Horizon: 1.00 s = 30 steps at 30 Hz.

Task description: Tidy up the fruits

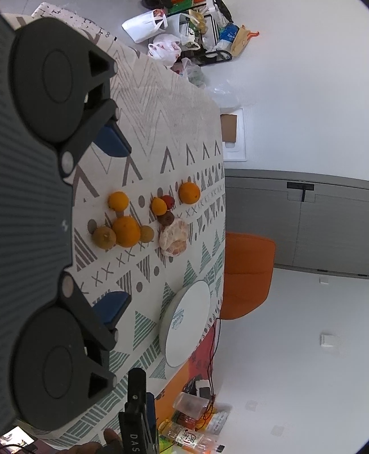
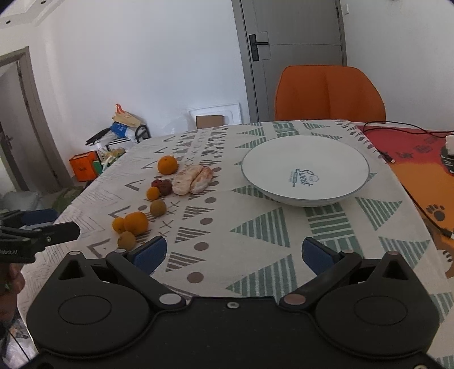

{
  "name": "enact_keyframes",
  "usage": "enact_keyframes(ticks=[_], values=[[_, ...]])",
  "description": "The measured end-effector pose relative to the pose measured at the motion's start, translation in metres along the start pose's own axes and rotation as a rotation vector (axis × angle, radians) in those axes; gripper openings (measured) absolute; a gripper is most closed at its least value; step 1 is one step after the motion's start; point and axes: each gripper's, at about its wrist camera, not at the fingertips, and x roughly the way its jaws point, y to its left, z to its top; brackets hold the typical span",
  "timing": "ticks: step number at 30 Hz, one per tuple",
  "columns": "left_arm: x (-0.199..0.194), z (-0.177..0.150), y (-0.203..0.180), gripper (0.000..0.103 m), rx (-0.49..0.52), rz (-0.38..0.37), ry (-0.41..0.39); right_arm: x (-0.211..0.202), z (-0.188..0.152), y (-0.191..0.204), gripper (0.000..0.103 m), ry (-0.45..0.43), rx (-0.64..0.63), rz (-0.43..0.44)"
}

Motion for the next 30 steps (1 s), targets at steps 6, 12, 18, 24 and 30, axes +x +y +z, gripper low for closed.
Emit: enact_keyframes(ticks=[6, 12, 18, 24, 30], values=[[0.007, -0.003, 0.005, 0.095, -0.012, -0.008, -0.004, 0.009, -0.001, -0.001, 0.103, 0.010, -0.003, -0.007], [0.017, -0.008, 0.015, 0.081, -0.036, -0.007, 0.009, 0.019, -0.005, 0.004, 0.096, 0.024, -0.027, 0.030], [0.027, -0.014, 0.022, 0.069, -0.062, -0.023, 0.032, 0.037, -0.004, 0.015, 0.085, 0.049, -0.029, 0.086], [0.036, -0.015, 0.029, 0.061, -0.069, -0.010, 0.038, 0.051, -0.003, 0.028, 0.077, 0.064, -0.037, 0.134], [0.045, -0.018, 0.041, 0.058, -0.086, 0.010, 0.053, 0.065, -0.002, 0.043, 0.068, 0.090, -0.050, 0.170]])
